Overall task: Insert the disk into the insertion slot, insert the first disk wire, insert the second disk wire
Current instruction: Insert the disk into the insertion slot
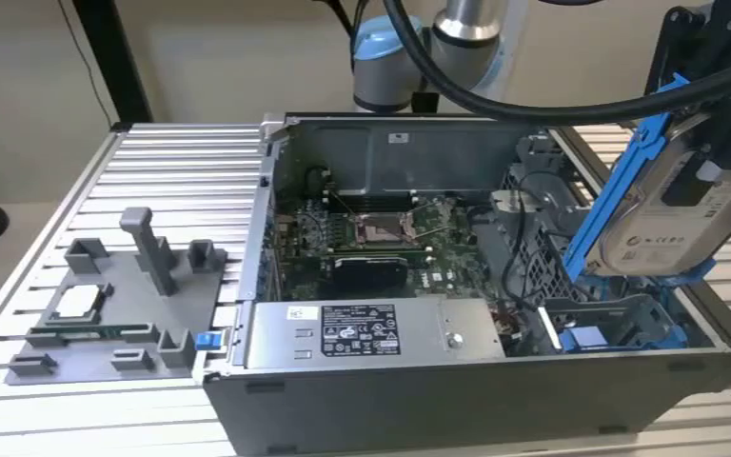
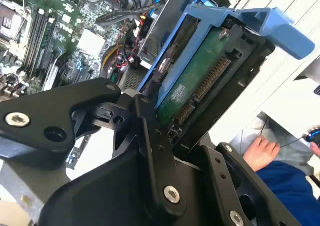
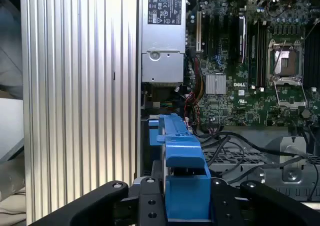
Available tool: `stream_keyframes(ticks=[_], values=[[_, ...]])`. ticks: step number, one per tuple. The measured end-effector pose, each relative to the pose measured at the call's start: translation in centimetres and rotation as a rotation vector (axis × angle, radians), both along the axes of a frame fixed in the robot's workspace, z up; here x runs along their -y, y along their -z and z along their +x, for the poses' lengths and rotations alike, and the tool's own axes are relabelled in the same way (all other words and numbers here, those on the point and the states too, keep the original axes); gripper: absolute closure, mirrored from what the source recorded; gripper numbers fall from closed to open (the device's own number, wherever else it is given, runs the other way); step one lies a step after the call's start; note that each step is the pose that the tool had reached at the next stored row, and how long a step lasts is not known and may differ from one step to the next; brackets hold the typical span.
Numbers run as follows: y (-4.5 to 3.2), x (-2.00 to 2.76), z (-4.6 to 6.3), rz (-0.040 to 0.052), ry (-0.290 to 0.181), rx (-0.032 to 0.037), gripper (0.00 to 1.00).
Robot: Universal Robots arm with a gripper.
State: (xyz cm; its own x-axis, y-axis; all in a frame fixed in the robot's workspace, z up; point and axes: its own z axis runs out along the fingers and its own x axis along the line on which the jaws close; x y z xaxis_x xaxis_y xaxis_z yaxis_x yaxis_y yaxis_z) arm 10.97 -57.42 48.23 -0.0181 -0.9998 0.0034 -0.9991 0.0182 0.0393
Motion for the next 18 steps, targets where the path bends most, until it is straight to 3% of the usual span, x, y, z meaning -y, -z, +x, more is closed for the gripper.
stream_keyframes(ticks=[6, 18], values=[[0.27, 0.01, 0.1, 0.0002, 0.000, 0.0000, 1.00], [2.40, 0.15, 0.5, 0.0028, 0.000, 0.0017, 1.00]])
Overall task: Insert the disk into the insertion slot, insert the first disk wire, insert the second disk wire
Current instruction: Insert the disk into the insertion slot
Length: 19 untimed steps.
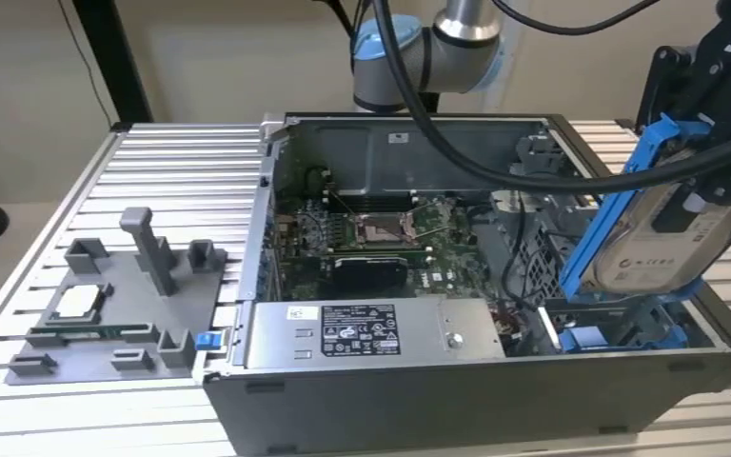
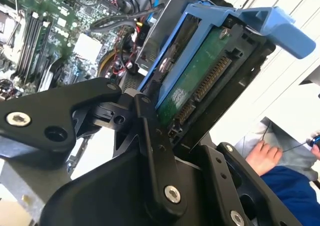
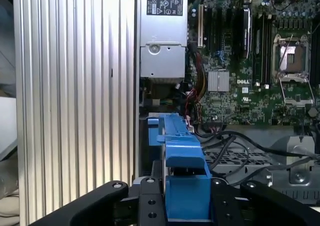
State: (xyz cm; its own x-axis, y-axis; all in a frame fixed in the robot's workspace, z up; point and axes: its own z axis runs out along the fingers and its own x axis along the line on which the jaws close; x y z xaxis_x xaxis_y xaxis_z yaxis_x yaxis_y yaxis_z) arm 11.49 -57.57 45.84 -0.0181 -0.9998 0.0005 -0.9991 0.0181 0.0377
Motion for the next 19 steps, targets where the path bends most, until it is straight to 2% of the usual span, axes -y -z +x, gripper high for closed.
stream_keyframes(ticks=[9, 12, 14, 19], values=[[1.56, 0.11, 0.7, 0.0010, 0.000, 0.0022, 1.00], [1.86, 0.11, 0.7, 0.0009, -0.002, 0.0102, 1.00], [1.88, 0.11, 0.7, 0.0009, -0.004, 0.0111, 1.00], [2.23, 0.11, 0.7, 0.0128, -0.005, 0.0142, 1.00]])
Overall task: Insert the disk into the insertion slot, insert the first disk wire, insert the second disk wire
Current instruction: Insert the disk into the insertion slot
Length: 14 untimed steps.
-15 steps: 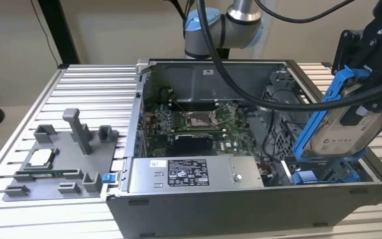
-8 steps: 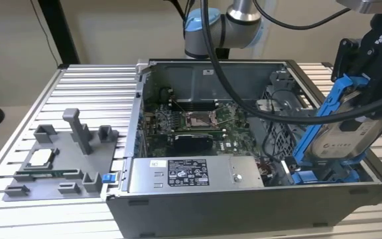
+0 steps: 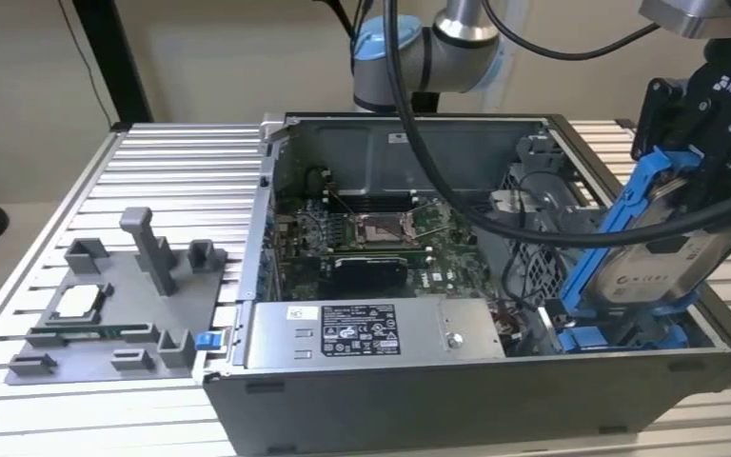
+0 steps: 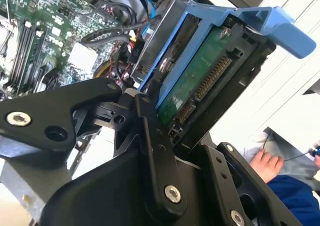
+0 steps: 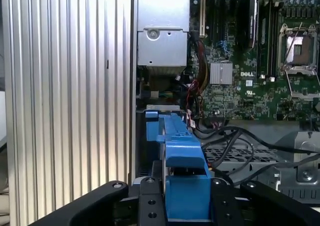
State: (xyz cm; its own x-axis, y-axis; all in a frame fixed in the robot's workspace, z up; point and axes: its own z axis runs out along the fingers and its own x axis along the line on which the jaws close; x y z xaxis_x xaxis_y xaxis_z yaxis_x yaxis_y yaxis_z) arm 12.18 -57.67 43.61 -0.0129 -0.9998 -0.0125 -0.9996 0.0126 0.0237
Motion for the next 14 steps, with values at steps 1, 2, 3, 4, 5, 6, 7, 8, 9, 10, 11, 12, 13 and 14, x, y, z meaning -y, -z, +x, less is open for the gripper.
stream_keyframes(ticks=[1, 2, 3, 4, 5, 6, 7, 8, 9, 10, 11, 12, 13, 14], values=[[0.14, 0.00, 0.0, 0.0010, 0.000, 0.0000, 1.00], [0.30, 0.00, 0.0, 0.0018, 0.000, 0.0000, 1.00], [0.49, 0.00, 0.0, 0.0024, 0.000, 0.0001, 1.00], [0.67, 0.00, 0.0, 0.0025, 0.000, 0.0001, 1.00], [0.84, 0.00, 0.0, 0.0028, 0.000, 0.0000, 1.00], [1.00, 0.00, 0.0, 0.0031, 0.001, 0.0000, 1.00], [1.16, 0.00, 0.0, 0.0042, 0.001, 0.0000, 1.00], [1.28, 0.00, 0.0, 0.0064, 0.002, 0.0000, 1.00], [1.42, 0.00, 0.0, 0.0091, 0.002, 0.0001, 1.00], [1.54, 0.00, 0.0, 0.0114, 0.002, 0.0000, 1.00], [1.68, 0.00, 0.0, 0.0129, 0.002, 0.0000, 1.00], [1.79, 0.00, 0.0, 0.0138, 0.002, 0.0000, 1.00], [1.88, 0.00, 0.0, 0.0142, 0.003, 0.0000, 1.00], [2.03, 0.00, 0.0, 0.0146, 0.003, 0.0000, 1.00]])
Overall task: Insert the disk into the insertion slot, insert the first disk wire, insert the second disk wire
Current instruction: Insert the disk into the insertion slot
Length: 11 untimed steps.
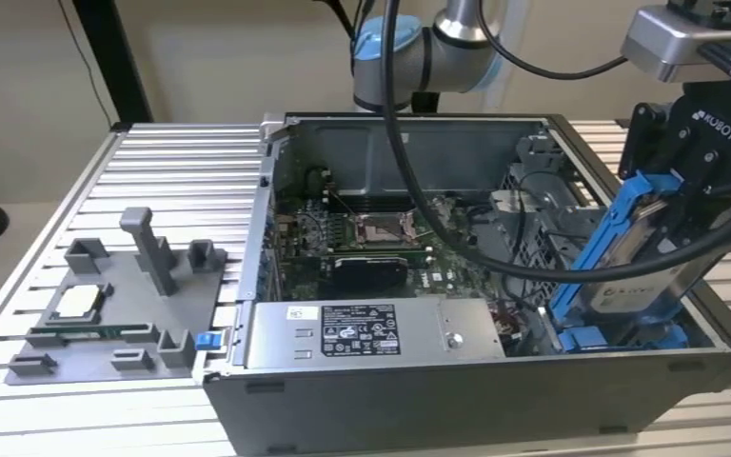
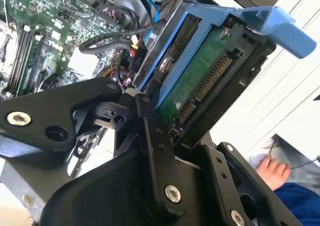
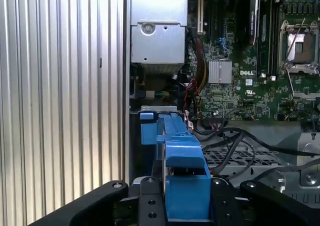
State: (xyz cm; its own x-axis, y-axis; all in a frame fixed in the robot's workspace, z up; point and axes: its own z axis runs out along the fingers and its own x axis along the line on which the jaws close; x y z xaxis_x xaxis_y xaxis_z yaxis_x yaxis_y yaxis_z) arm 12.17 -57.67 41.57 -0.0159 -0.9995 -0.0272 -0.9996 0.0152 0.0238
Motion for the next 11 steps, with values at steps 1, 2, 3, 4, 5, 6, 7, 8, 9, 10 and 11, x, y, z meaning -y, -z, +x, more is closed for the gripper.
stream_keyframes(ticks=[1, 2, 3, 4, 5, 6, 7, 8, 9, 10, 11], values=[[0.17, 0.00, 0.0, 0.0008, 0.001, 0.0000, 1.00], [0.32, 0.00, 0.0, 0.0014, 0.001, 0.0000, 1.00], [0.49, 0.00, 0.0, 0.0018, 0.002, -0.0001, 1.00], [0.64, 0.00, 0.0, 0.0025, 0.003, 0.0000, 1.00], [0.80, 0.00, 0.0, 0.0037, 0.004, 0.0000, 1.00], [0.97, 0.00, 0.0, 0.0050, 0.004, 0.0000, 1.00], [1.14, 0.00, 0.0, 0.0063, 0.005, 0.0000, 1.00], [1.31, 0.00, 0.0, 0.0072, 0.006, 0.0000, 1.00], [1.47, 0.00, 0.0, 0.0076, 0.007, 0.0000, 1.00], [1.66, 0.00, 0.0, 0.0080, 0.008, 0.0000, 1.00], [1.85, 0.00, 0.0, 0.0083, 0.009, 0.0000, 1.00]])
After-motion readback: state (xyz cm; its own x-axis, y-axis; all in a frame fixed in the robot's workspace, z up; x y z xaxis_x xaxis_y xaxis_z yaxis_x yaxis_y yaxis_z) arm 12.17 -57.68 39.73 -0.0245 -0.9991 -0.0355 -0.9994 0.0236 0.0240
